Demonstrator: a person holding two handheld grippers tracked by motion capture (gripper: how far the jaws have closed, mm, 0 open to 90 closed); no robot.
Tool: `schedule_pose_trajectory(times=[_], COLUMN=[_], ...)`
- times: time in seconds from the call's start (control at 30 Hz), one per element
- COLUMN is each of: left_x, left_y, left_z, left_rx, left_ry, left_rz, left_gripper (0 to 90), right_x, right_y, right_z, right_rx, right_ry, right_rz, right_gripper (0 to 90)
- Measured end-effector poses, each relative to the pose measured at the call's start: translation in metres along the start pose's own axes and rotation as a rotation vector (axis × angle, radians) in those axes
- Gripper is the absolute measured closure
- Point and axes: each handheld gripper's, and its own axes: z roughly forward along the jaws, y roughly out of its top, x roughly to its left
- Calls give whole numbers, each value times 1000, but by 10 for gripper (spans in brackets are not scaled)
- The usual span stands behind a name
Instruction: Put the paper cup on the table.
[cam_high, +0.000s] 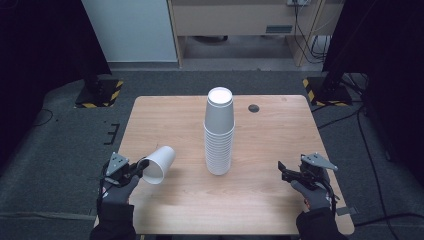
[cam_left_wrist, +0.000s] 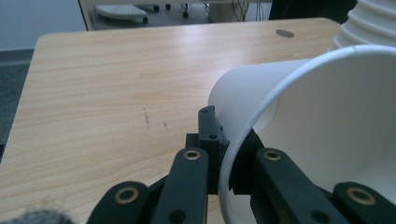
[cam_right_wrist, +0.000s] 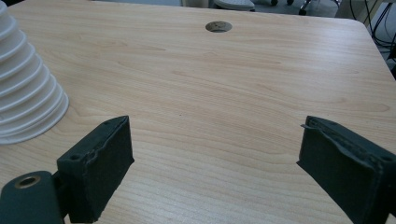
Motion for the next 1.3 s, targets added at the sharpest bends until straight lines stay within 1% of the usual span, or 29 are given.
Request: schedule_pose_trajectory(times=[0.2, 0.33, 0.43, 0.5, 0.53, 0.57, 0.63, 0.67, 0.7, 0.73, 0.77, 0.87, 0.9, 1.0, 1.03, 1.07, 1.1, 1.13, 1.17, 1.2, 1.27, 1.3], left_x=[4, 10, 14, 17, 17, 20, 23, 23, 24, 24, 25, 28, 31, 33, 34, 34, 36, 36, 38, 38, 38, 38], left_y=[2, 3, 8, 11, 11, 16, 20, 20, 25, 25, 27, 32, 35, 36, 37, 37, 38, 38, 39, 39, 41, 41], left_z=[2, 3, 2, 2, 2, 2, 2, 2, 2, 2, 2, 4, 5, 6, 7, 7, 8, 8, 9, 9, 10, 10], left_rx=[64, 103, 146, 164, 164, 192, 220, 220, 244, 244, 255, 303, 331, 357, 387, 387, 422, 422, 454, 476, 504, 504], left_ry=[6, 25, 41, 47, 47, 58, 74, 74, 78, 78, 79, 86, 97, 102, 108, 108, 111, 111, 111, 109, 105, 105], left_rz=[3, 2, 13, 17, 17, 26, 36, 36, 39, 39, 38, 38, 43, 43, 47, 47, 46, 46, 40, 40, 40, 40], left_gripper=[856, 855, 856, 856, 857, 857, 857, 856, 856, 856, 856, 857, 857, 857, 856, 854, 855, 855, 854, 855, 854, 854], right_x=[0, -2, -1, -1, -1, -1, 0, 0, -1, -1, -1, -1, -1, -1, -1, -2, -2, -1, -1, -1, -1, -1], right_y=[0, -1, -1, -1, -1, -1, -1, -1, -1, -1, -2, -2, -2, -1, -2, -2, -2, -2, -2, -2, -2, -2], right_z=[-1, 0, 0, 1, 1, 1, 0, 0, 0, 0, 0, 1, 1, 0, 0, 0, 1, 1, 1, 1, 1, 1], right_rx=[1, 6, 9, 10, 10, 10, 10, 10, 10, 10, 10, 14, 13, 11, 11, 14, 16, 18, 18, 18, 16, 16], right_ry=[-7, -9, -10, -8, -8, -7, -8, -8, -9, -9, -8, -5, -7, -7, -6, -4, -4, -3, -3, -2, -2, -2], right_rz=[-6, -6, -8, -9, -9, -10, -10, -10, -9, -9, -9, -10, -10, -4, -6, -10, -11, -10, -10, -10, -9, -9], right_gripper=[97, 97, 97, 97, 97, 96, 97, 97, 97, 97, 96, 96, 97, 96, 97, 96, 96, 96, 96, 96, 95, 95])
